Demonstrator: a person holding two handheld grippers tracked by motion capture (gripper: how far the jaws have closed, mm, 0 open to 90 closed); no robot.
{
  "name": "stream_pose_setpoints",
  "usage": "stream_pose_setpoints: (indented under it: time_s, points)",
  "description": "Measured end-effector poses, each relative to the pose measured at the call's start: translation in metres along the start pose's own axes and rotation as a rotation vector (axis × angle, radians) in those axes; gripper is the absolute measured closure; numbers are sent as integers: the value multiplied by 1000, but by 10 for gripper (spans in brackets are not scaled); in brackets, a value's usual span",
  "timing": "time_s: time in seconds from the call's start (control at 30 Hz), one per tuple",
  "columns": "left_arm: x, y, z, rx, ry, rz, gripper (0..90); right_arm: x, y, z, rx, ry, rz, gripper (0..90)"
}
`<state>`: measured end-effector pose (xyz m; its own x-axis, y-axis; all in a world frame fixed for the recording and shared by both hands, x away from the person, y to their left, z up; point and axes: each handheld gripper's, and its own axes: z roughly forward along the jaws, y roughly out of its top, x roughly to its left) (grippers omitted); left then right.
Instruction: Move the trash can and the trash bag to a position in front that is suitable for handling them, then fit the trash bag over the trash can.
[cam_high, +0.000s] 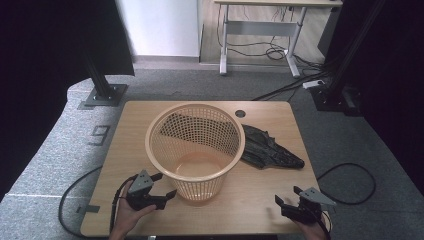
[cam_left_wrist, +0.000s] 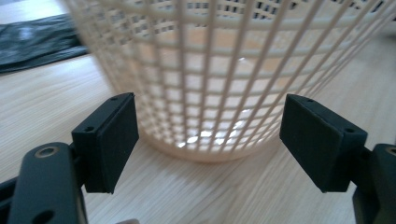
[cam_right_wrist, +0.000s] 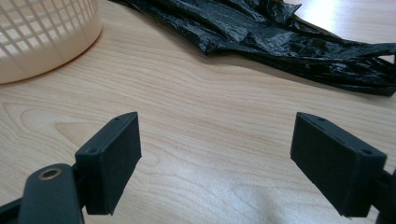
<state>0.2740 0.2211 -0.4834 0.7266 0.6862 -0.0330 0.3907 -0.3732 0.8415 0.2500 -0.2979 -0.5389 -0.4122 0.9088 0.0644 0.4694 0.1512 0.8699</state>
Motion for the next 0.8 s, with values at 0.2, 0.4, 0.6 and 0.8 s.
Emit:
stream_pose_setpoints:
  time_s: [0.2,0.4,0.6,0.8]
  points:
    - [9,-13,-17,7,77,-43,194,0,0,-1,-1,-10,4,158]
    - [17,-23,-29,16,103,-69,195,14,14,1,-50,59,71,158]
    - [23,-27,-28,36,125,-69,195,27,33,36,-1,36,36,158]
    - [28,-31,-20,67,120,-47,198,44,71,84,72,42,-7,159]
